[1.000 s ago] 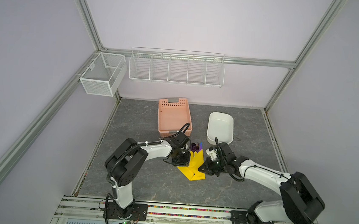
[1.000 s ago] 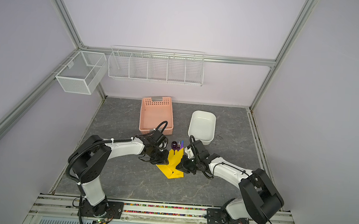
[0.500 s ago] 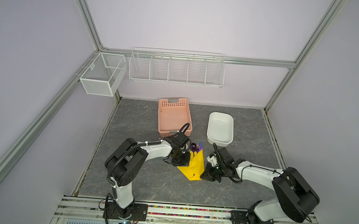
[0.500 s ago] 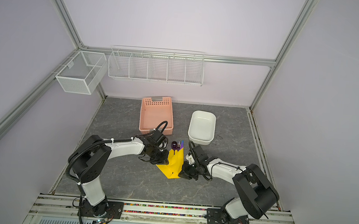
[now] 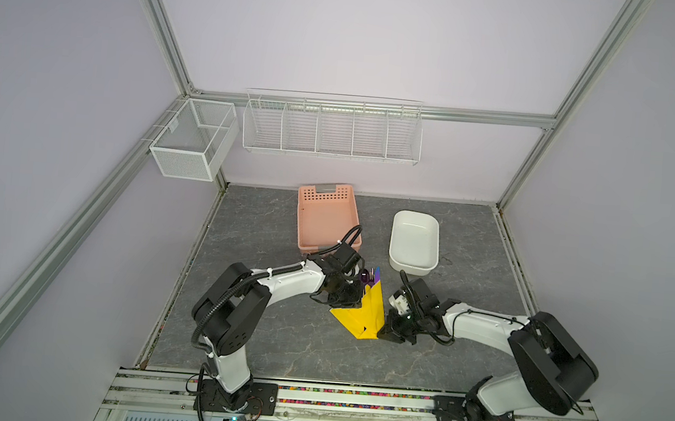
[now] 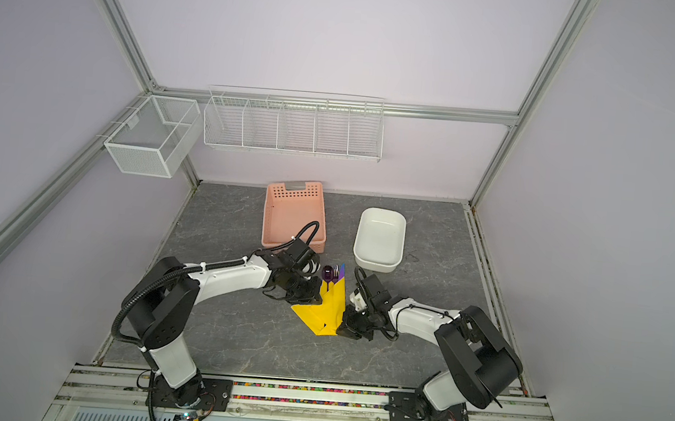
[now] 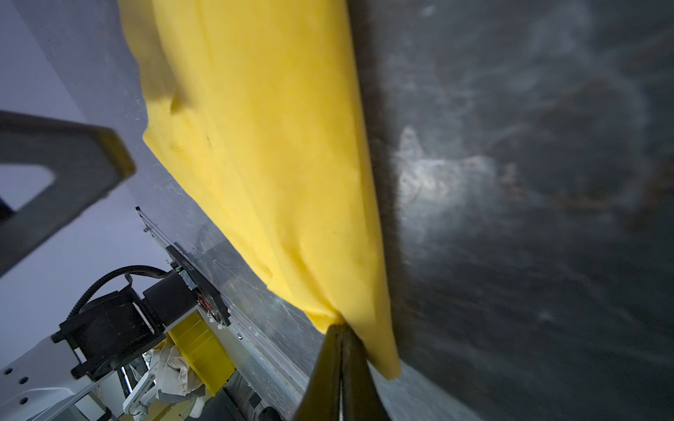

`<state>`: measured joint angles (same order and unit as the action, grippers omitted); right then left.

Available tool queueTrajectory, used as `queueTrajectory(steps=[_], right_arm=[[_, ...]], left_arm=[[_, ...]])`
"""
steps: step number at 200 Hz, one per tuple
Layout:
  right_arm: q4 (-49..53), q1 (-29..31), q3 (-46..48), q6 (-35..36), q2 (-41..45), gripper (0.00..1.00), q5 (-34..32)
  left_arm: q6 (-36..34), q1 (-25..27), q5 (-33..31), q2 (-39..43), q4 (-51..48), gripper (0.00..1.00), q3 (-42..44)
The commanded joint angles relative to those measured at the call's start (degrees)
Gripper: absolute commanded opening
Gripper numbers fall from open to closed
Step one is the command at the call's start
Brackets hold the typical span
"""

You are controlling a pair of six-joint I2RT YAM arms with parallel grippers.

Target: Place the utensils on the paper napkin and roll it up

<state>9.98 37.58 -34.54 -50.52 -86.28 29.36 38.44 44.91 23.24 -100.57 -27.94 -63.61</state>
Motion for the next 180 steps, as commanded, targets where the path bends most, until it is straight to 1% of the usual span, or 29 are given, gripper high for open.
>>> queueTrajectory(steps=[1, 47, 76, 125, 180], right_arm=[[0.9, -0.3, 0.8, 0.5, -0.1, 0.07, -1.1], [1.0, -0.3, 0.5, 0.3, 0.0, 0.07, -1.1], [1.2, -0.3, 0.5, 0.2, 0.2, 0.07, -1.2], [1.2, -0.4, 0.0, -0.3, 1.4, 0.09, -1.2], [-0.4, -2.2, -2.6, -0.8, 2.2, 0.10, 0.7]], left_arm=[[-0.9, 1.6, 0.1, 0.8, -1.8, 0.00, -2.5], [-2.2, 1.9, -0.8, -4.7, -1.8, 0.00, -3.2], [-3.3, 1.9, -2.7, -7.1, -2.8, 0.00, -2.6], [-3.6, 1.8, -5.2, -8.2, -3.5, 0.00, -0.5], [-4.1, 1.8, -5.9, -7.8, -4.1, 0.00, 0.3]])
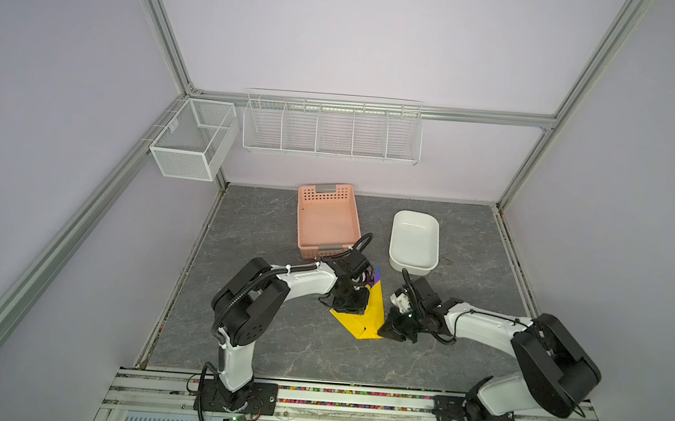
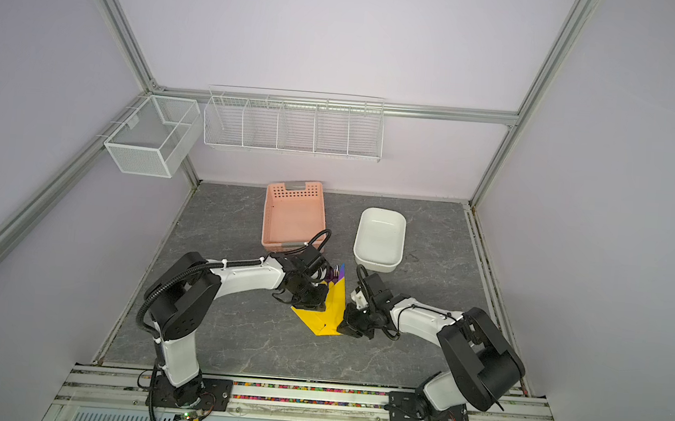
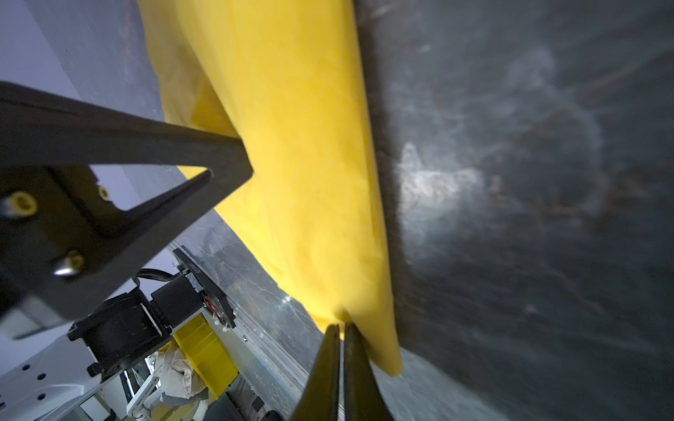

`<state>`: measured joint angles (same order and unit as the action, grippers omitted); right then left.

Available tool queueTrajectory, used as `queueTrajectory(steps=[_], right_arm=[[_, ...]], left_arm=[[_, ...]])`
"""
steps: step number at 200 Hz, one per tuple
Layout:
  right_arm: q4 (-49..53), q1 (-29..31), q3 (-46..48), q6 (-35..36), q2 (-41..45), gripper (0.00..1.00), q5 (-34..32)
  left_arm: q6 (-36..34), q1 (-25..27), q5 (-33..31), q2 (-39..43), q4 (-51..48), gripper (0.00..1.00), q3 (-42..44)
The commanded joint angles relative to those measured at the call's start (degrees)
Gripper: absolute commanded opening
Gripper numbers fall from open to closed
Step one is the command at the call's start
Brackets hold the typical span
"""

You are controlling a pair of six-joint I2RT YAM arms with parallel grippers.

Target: Place the utensils on the paper napkin and roll it up

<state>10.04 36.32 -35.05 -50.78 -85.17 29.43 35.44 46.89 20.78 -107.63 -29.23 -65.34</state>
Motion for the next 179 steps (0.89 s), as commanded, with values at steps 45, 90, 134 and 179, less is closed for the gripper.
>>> queueTrajectory(steps=[45, 90, 134, 179], right_arm=[[-3.2, -2.2, -5.2, -0.1, -3.1, 0.10, 3.0], [-3.9, -3.5, -6.4, 1.5, -8.4, 0.10, 3.7], [-1.6, -4.6, -6.2, 3.4, -10.1, 0.09, 2.0], [-0.2, -5.3, -7.5, 4.1, -7.3, 0.08, 1.9]], left_arm=[[-0.2, -0.2, -2.9, -0.5, -1.6, 0.00, 2.9], [0.0, -0.2, -2.6, -0.6, -1.4, 0.00, 3.3], [0.0, -0.1, -2.9, -0.4, -1.5, 0.00, 3.5], [0.1, -0.2, -2.9, -0.2, -1.4, 0.00, 3.8]])
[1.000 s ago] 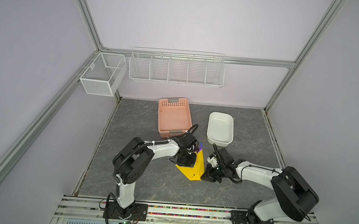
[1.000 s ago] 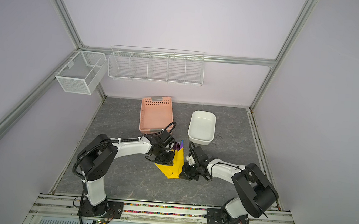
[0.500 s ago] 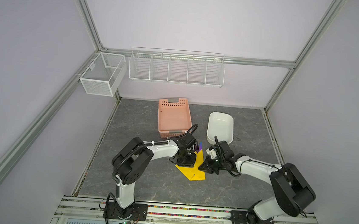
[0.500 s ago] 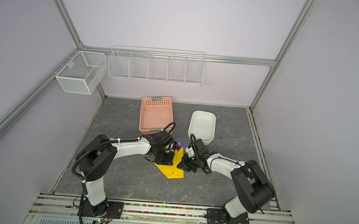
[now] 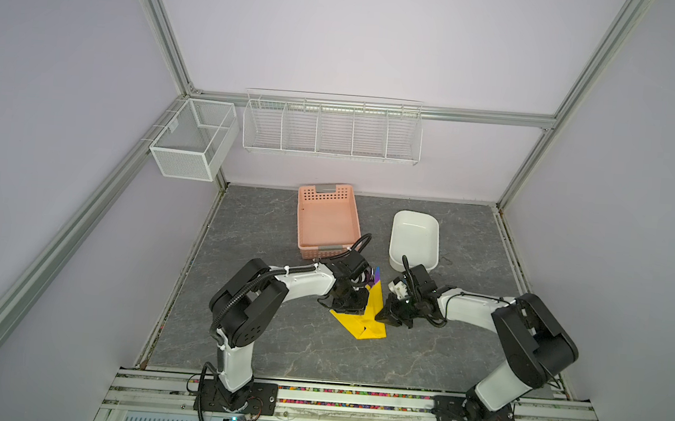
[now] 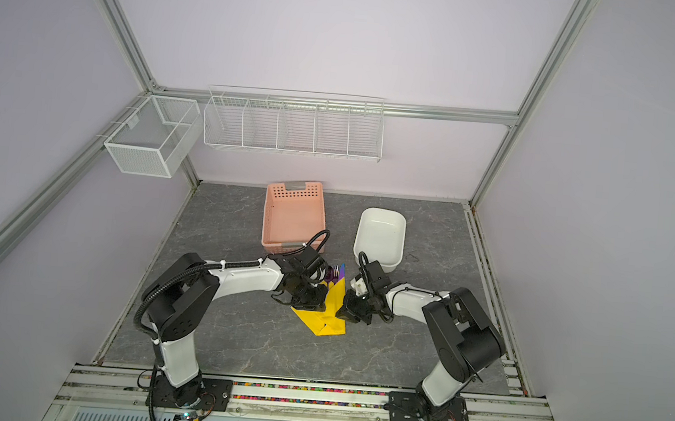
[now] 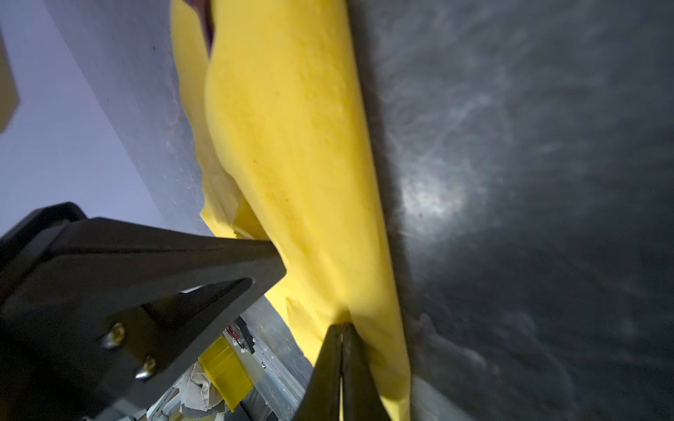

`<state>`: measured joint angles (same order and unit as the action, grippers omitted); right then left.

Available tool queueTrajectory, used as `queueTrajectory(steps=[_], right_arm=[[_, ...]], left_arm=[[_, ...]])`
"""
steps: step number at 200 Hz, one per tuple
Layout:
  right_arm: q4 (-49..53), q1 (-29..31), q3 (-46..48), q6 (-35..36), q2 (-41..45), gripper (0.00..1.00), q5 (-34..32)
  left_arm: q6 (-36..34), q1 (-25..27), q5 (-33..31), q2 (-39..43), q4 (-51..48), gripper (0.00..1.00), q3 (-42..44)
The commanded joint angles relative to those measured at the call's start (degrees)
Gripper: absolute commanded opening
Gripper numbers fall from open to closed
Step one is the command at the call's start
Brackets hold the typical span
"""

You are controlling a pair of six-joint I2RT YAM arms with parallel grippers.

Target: Place the utensils on the paper napkin and roll it up

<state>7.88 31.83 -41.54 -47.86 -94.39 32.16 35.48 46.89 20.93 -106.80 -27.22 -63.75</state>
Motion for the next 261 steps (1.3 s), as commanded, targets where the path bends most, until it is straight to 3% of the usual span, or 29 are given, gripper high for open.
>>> queueTrajectory(steps=[1, 148, 193, 261], right_arm=[[1.9, -0.9, -1.1, 1.2, 1.9, 0.08, -0.7], [6.0, -4.4, -2.1, 5.7, -2.9, 0.07, -2.6], [6.4, -4.5, -2.1, 6.0, -2.7, 0.07, -2.6], [8.2, -2.3, -6.0, 4.8, 2.2, 0.09, -1.8]], left_arm=[[0.0, -0.2, -3.1, -1.0, -3.5, 0.00, 2.2], [-0.3, -0.2, -5.2, 1.2, -5.8, 0.00, 1.9], [-1.0, -0.2, -8.0, 1.3, -8.1, 0.00, 2.2], [-0.7, -0.2, -7.2, 0.8, -7.3, 0.00, 2.4]])
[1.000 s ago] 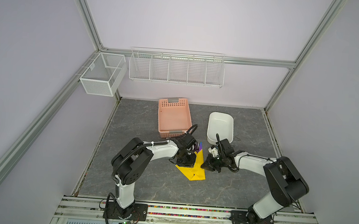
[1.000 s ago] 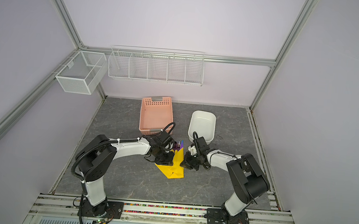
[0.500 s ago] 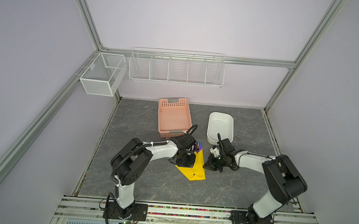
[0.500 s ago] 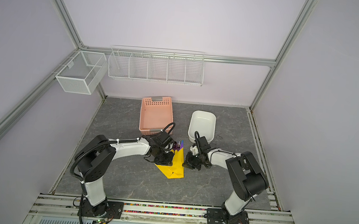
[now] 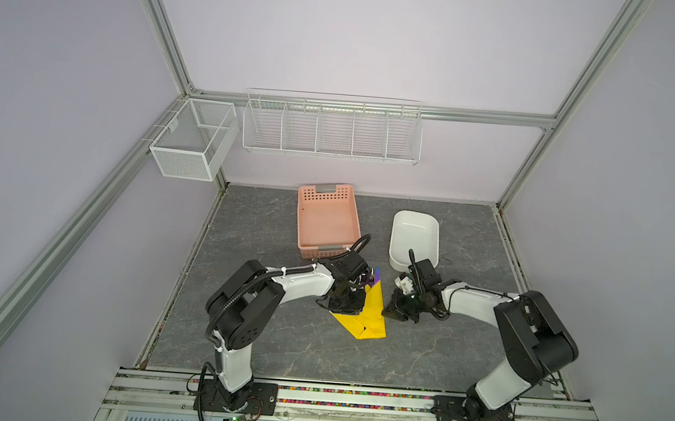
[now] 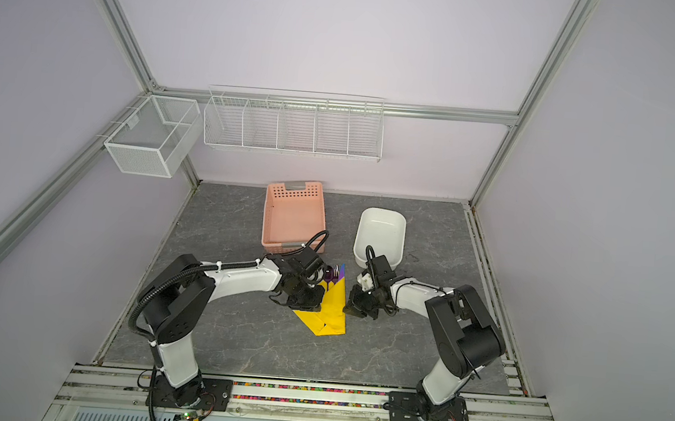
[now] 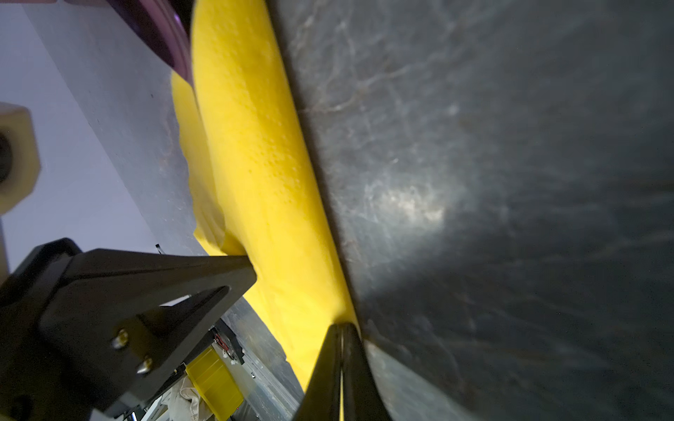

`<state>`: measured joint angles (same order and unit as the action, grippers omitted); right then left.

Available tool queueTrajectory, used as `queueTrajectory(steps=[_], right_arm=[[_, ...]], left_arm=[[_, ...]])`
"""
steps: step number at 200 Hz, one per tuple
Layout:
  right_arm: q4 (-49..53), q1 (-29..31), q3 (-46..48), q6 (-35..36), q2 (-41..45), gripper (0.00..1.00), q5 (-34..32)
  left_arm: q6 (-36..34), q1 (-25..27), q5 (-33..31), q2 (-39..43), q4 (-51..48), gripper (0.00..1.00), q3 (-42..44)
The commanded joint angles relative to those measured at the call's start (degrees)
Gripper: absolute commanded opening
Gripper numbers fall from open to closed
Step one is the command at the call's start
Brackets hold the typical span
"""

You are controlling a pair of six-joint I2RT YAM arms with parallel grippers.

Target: Place the utensils on the paper napkin and roll it up

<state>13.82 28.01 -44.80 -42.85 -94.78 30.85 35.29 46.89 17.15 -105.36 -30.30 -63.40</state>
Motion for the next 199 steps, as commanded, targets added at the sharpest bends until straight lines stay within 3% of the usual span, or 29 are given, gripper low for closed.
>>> queueTrajectory(steps=[1, 77, 143, 199], right_arm=[[2.3, 1.7, -2.8, -0.2, 2.6, 0.09, -0.5], [-3.1, 10.0, -8.8, -6.7, -5.6, 0.07, -1.5], [1.4, 10.6, -10.9, -4.7, -9.2, 0.07, -6.1], [5.9, 10.6, -11.5, -3.0, -7.9, 0.17, -8.9]], left_arm=[[-0.6, -0.2, -3.4, -0.7, -4.2, 0.00, 2.1], [-0.3, -0.2, -2.9, -0.4, -3.4, 0.00, 2.5], [-0.2, -0.2, -2.6, -0.3, -2.9, 0.00, 2.9], [0.0, -0.2, -2.4, -0.5, -2.7, 0.00, 3.0]])
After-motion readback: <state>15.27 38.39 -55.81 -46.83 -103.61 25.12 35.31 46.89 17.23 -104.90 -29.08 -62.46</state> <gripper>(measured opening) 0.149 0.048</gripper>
